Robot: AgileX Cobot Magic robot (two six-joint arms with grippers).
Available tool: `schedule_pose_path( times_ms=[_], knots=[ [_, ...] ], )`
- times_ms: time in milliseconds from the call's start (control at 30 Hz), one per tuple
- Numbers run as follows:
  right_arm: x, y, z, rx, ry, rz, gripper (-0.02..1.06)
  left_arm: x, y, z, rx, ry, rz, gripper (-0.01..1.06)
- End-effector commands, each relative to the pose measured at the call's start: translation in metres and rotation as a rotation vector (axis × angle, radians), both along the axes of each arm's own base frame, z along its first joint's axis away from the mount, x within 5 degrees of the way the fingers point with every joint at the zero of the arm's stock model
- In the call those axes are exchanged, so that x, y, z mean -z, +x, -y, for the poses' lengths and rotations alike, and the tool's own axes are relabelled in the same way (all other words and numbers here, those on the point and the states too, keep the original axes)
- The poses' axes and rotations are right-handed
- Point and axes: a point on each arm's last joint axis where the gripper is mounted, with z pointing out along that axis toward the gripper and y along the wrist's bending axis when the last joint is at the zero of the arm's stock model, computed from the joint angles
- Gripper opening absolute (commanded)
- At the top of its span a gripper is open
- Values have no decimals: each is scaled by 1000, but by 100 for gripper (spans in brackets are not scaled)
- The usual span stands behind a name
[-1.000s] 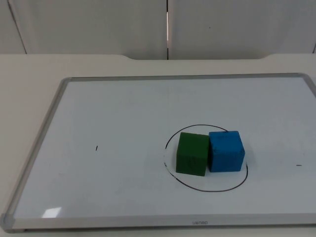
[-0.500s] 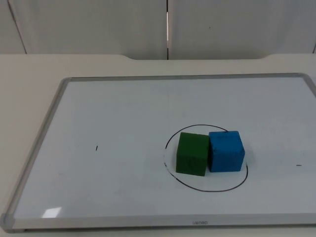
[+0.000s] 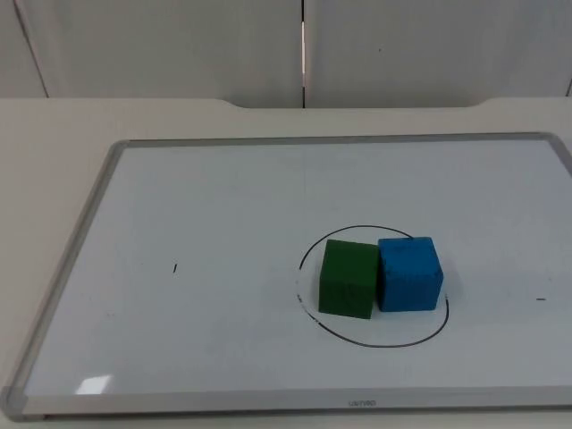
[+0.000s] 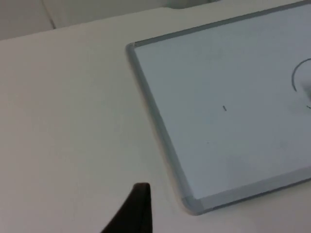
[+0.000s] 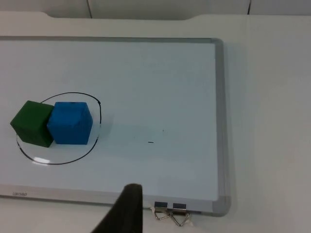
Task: Push the two cubes into the marked area.
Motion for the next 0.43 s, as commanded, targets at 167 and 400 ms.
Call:
schedule_pose_path(
  times_ms=[167,400],
  knots=[
    [0,0,0,4,0,5,105,1,0,0,-168,4,10,100],
    [0,0,0,4,0,5,105,1,0,0,-266,4,10,100]
  ],
)
